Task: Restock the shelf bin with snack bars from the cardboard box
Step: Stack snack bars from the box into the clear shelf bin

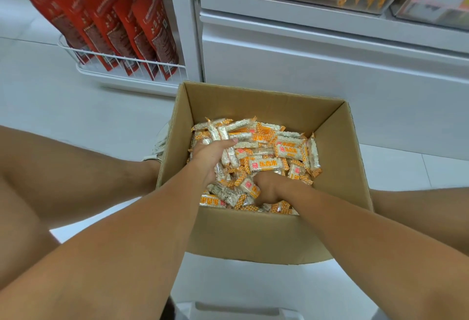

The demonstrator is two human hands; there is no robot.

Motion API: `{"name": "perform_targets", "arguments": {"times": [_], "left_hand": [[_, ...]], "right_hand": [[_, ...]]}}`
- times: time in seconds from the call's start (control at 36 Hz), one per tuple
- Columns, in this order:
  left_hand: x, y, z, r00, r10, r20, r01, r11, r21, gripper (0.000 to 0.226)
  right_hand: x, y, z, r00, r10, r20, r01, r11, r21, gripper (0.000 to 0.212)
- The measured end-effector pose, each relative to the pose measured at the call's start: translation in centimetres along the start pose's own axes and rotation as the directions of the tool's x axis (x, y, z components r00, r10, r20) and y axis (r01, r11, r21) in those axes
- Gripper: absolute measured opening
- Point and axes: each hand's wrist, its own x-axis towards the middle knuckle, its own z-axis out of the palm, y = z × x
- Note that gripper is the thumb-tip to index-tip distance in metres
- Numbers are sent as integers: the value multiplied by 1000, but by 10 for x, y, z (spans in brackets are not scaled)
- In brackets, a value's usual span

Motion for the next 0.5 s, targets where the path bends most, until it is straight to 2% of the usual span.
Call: {"name": "perform_targets", "arguments": {"times": [0.06,0.11,0.17,0.22,0.25,0.28,0.36,0.44,0.5], "left_hand": [[-6,3,-2,1000,-16,25,16,1000,-6,116],[-9,6,-4,999,-7,49,7,1000,11,112],[-20,16,-4,994,-16,105,13,999,31,107],[-29,28,2,983,-23,182,19,1000,23,101],[-34,36,7,974,-35,226,29,999,32,102],[-29,41,12,963,-31,267,25,999,25,107],[-44,77,35,935,51,351,-74,996,52,112],[-101,130,56,899,164,407,-193,981,31,88],[-119,160,65,878,202,435,-228,974,7,88]], "right_hand": [[0,8,-7,999,41,-9,-39,986,164,29],[-10,21,-24,996,83,24,-84,877,474,26],[-34,31,-49,998,34,50,-61,643,764,34],[-63,31,-78,999,-44,-21,35,337,941,49],[-77,30,-92,994,-55,-94,105,246,964,52],[-91,27,-107,984,-56,-168,176,224,959,51],[-132,12,-150,939,-83,-334,342,325,882,38],[-164,2,-191,858,-64,-510,471,498,728,26],[-182,-4,-216,786,-48,-616,507,621,598,26]]}}
